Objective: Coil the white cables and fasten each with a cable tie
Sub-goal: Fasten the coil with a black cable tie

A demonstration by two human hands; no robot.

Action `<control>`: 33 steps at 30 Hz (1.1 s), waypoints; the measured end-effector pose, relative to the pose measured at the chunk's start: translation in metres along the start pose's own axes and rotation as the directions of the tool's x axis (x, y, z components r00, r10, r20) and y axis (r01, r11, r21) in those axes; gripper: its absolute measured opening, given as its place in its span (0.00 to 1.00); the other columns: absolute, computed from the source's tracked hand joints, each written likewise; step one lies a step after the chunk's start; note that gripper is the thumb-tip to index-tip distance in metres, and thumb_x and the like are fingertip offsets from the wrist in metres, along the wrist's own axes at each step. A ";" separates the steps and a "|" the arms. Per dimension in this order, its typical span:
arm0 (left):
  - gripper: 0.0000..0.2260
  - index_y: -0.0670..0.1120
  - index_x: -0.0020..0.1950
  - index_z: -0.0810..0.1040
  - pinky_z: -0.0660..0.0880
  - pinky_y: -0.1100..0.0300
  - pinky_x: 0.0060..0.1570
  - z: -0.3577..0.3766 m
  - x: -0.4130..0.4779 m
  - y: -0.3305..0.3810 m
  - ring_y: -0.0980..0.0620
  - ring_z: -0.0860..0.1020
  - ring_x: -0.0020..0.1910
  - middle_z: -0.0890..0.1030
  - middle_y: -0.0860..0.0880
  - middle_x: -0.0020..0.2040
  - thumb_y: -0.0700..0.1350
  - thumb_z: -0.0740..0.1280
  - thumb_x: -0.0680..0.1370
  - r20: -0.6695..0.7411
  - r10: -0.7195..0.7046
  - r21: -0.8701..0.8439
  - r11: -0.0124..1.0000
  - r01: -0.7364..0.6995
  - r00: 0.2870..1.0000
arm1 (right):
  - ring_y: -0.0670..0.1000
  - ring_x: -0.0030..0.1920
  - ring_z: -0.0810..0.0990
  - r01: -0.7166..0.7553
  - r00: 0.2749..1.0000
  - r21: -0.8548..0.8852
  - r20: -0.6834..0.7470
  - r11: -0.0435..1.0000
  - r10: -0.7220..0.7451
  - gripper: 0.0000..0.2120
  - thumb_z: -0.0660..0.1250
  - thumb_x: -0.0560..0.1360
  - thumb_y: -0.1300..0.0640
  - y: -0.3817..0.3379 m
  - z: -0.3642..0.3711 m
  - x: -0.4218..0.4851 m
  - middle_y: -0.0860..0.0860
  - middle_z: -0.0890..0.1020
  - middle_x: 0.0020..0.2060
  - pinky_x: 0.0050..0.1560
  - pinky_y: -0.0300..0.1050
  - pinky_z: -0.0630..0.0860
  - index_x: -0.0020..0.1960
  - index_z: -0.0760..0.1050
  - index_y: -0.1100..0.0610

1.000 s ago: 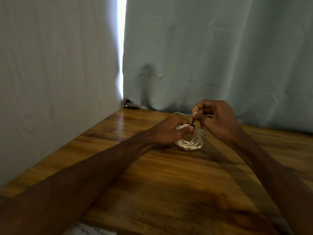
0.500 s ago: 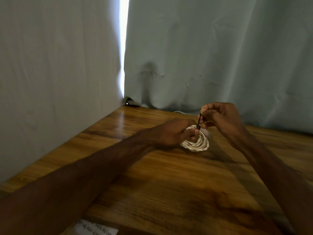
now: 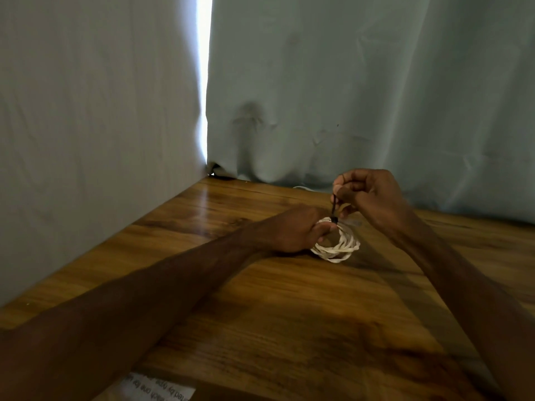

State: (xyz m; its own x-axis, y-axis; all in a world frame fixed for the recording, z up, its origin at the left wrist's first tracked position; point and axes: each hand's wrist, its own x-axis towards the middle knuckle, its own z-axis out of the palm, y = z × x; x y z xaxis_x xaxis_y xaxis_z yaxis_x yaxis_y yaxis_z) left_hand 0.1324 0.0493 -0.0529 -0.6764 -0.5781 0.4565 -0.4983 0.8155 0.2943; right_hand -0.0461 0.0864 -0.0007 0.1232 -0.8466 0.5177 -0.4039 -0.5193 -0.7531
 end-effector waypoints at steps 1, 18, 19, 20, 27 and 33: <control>0.17 0.49 0.38 0.76 0.68 0.65 0.37 -0.002 -0.001 -0.003 0.60 0.75 0.31 0.77 0.55 0.32 0.47 0.59 0.86 0.006 -0.013 -0.017 1.000 0.013 1.000 | 0.56 0.36 0.84 0.022 1.000 -0.013 0.016 1.000 -0.022 0.04 0.67 0.78 0.71 -0.001 0.003 0.000 0.60 0.85 0.37 0.35 0.47 0.84 0.49 0.81 0.66; 0.08 0.56 0.45 0.76 0.69 0.64 0.39 -0.007 -0.005 -0.010 0.63 0.78 0.40 0.79 0.59 0.40 0.50 0.64 0.84 -0.117 -0.042 -0.070 0.997 0.034 0.992 | 0.54 0.41 0.87 -0.031 0.998 0.136 -0.045 0.990 0.038 0.05 0.67 0.80 0.65 0.003 -0.002 0.001 0.57 0.87 0.41 0.38 0.48 0.85 0.55 0.80 0.64; 0.07 0.54 0.46 0.77 0.70 0.65 0.39 -0.008 -0.005 -0.011 0.63 0.78 0.40 0.79 0.58 0.40 0.50 0.64 0.84 -0.124 -0.041 -0.061 0.998 0.034 0.991 | 0.54 0.42 0.87 -0.025 0.999 0.136 -0.043 0.990 0.031 0.06 0.68 0.80 0.64 0.003 -0.002 0.002 0.57 0.87 0.42 0.39 0.49 0.85 0.56 0.80 0.64; 0.07 0.53 0.47 0.78 0.70 0.65 0.39 -0.007 -0.004 -0.012 0.63 0.78 0.41 0.79 0.58 0.41 0.50 0.64 0.84 -0.129 -0.041 -0.054 0.998 0.034 0.991 | 0.55 0.42 0.87 -0.018 0.999 0.133 -0.037 0.991 0.024 0.06 0.68 0.80 0.64 0.003 -0.002 0.002 0.58 0.87 0.42 0.39 0.49 0.86 0.56 0.80 0.64; 0.08 0.50 0.49 0.79 0.69 0.62 0.40 -0.003 -0.004 -0.020 0.62 0.77 0.41 0.80 0.56 0.42 0.51 0.64 0.84 -0.188 -0.057 0.004 0.998 0.059 0.980 | 0.56 0.48 0.87 0.003 1.000 0.136 0.030 0.991 -0.008 0.11 0.64 0.83 0.59 0.002 -0.003 0.001 0.57 0.88 0.47 0.44 0.50 0.85 0.53 0.84 0.64; 0.11 0.45 0.53 0.80 0.68 0.62 0.42 -0.007 -0.004 -0.024 0.57 0.75 0.41 0.82 0.50 0.46 0.51 0.62 0.84 -0.248 -0.002 0.126 0.991 0.034 0.969 | 0.54 0.43 0.84 -0.022 0.996 0.115 0.086 0.993 0.012 0.09 0.72 0.77 0.57 0.003 -0.009 0.001 0.58 0.88 0.45 0.43 0.50 0.84 0.51 0.86 0.62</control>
State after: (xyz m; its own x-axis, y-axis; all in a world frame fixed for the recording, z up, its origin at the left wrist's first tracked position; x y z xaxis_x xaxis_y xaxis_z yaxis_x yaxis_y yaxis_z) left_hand 0.1507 0.0324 -0.0561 -0.5200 -0.5542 0.6499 -0.5854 0.7853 0.2013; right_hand -0.0558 0.0853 0.0011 0.1958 -0.8598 0.4716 -0.2999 -0.5103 -0.8060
